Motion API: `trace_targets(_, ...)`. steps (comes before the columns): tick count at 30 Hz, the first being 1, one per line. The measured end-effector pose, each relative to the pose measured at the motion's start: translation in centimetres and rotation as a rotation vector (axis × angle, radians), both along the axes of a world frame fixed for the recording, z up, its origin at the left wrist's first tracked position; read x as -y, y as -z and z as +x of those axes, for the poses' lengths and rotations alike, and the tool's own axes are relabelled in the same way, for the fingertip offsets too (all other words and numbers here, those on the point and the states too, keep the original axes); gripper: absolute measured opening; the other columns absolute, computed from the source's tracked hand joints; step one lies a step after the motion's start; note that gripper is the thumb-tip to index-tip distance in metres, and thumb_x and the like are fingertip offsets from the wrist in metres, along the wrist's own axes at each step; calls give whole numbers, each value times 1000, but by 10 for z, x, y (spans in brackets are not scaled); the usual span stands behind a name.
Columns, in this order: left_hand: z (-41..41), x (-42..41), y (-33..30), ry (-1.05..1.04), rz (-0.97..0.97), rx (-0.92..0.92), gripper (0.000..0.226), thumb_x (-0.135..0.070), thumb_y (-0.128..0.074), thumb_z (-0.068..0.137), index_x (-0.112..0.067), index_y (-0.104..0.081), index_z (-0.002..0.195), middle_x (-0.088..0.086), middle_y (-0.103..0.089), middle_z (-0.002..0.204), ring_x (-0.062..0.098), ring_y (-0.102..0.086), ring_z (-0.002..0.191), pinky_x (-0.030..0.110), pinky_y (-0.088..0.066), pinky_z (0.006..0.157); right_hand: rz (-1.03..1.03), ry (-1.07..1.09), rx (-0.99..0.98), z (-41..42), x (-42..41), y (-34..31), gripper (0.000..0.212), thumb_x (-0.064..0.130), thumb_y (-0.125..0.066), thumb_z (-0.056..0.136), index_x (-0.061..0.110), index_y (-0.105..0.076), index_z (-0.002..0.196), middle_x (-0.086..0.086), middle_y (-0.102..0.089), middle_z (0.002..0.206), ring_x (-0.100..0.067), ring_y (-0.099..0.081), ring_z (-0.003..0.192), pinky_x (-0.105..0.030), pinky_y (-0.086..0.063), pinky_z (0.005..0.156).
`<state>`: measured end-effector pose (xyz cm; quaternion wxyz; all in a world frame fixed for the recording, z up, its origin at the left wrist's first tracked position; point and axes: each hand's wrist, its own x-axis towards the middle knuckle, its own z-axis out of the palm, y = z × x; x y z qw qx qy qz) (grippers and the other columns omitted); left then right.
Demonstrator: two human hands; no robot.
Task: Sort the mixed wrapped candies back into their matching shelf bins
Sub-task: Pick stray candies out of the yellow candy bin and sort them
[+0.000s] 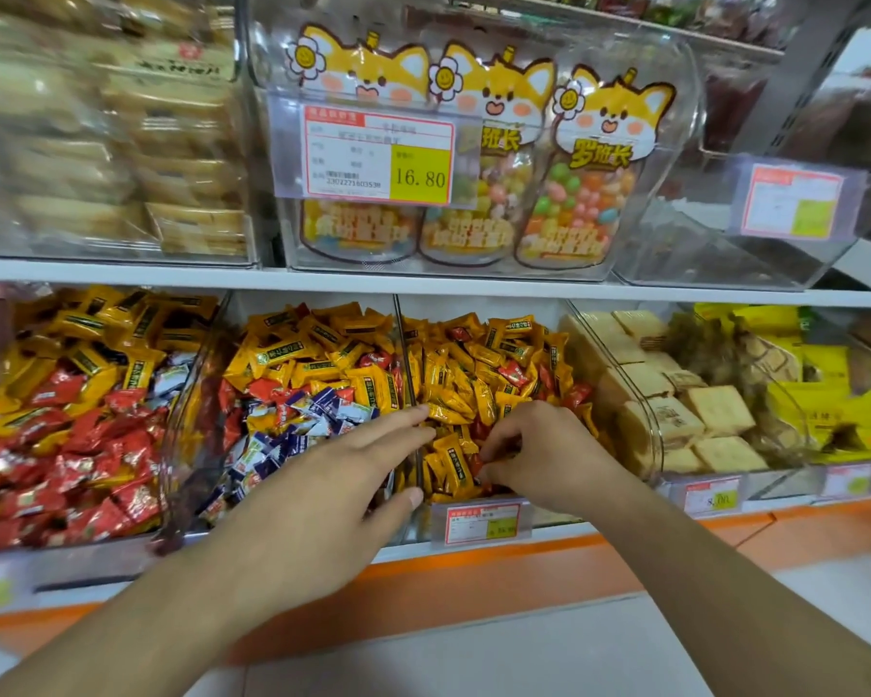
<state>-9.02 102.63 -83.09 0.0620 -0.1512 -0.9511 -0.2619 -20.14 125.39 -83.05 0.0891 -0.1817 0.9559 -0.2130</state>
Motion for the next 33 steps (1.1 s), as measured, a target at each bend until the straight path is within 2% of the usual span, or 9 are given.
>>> trace_targets(6, 1, 0, -3, -28, 72, -14, 53, -51, -53, 100, -47, -40, 151, -39, -28, 154, -21, -22, 140, 0, -15, 107, -286, 83, -4, 7, -5, -26, 8, 27, -86, 84, 32, -80, 82, 13, -72, 81, 5, -64, 78, -7, -45, 58)
trace_targets(10, 8, 1, -17, -119, 167, -21, 49, -56, -59, 95, -52, -45, 142, -39, -45, 138, -17, -42, 125, 2, -35, 96, -561, 26, 118, 27, 13, -49, 6, 22, -85, 84, 25, -81, 88, 3, -77, 85, -10, -72, 86, -24, -59, 80)
trace_targets(15, 20, 10, -41, -203, 407, 0, 31, -42, -74, 89, -51, -61, 116, -32, -66, 105, -11, -62, 103, 11, -51, 89, -710, -40, 262, 52, 49, -59, 10, 15, -84, 84, 19, -81, 93, -4, -78, 87, -18, -75, 87, -31, -60, 85)
trace_targets(21, 37, 77, -60, -479, 159, -115, 20, -39, -73, 92, -45, -64, 109, -29, -61, 91, -10, -59, 90, 11, -50, 82, -705, -18, 295, 60, 75, -68, 13, 14, -71, 95, 22, -81, 97, 3, -80, 93, -14, -75, 95, -33, -56, 90)
trace_targets(24, 45, 125, -67, -689, 60, -159, 27, -34, -72, 93, -35, -66, 119, -15, -70, 104, 8, -67, 98, 29, -54, 85, -662, 3, 243, 60, 81, -65, 14, 13, -70, 95, 23, -80, 94, 4, -80, 89, -17, -74, 94, -30, -57, 83)
trace_targets(27, 51, 148, -61, -756, -61, -40, 58, -37, -71, 92, -34, -51, 146, -3, -61, 142, 26, -64, 116, 36, -51, 91, -617, 20, 189, 59, 81, -65, 13, 18, -70, 95, 27, -80, 95, 7, -80, 91, -26, -73, 94, -44, -59, 90)
trace_targets(30, 46, 141, -55, -618, -30, -36, 64, -36, -69, 94, -33, -44, 152, -10, -47, 156, 18, -51, 137, 29, -40, 109, -613, 52, 132, 50, 69, -66, 13, 19, -71, 96, 30, -79, 95, 8, -79, 93, -17, -70, 75, -30, -58, 68)
trace_targets(31, 43, 134, -54, -562, -25, -56, 62, -34, -68, 95, -33, -45, 152, -13, -46, 155, 13, -47, 139, 23, -35, 111, -605, 67, 96, 44, 63, -65, 14, 17, -70, 97, 30, -78, 96, 8, -79, 91, -24, -69, 75, -36, -58, 66)
trace_targets(33, 34, 117, -52, -452, -27, -87, 57, -35, -66, 96, -34, -47, 150, -18, -46, 153, 7, -45, 139, 15, -29, 109, -594, 116, 5, 28, 46, -58, 18, 10, -69, 98, 27, -76, 97, 6, -79, 88, -35, -71, 89, -52, -60, 83)
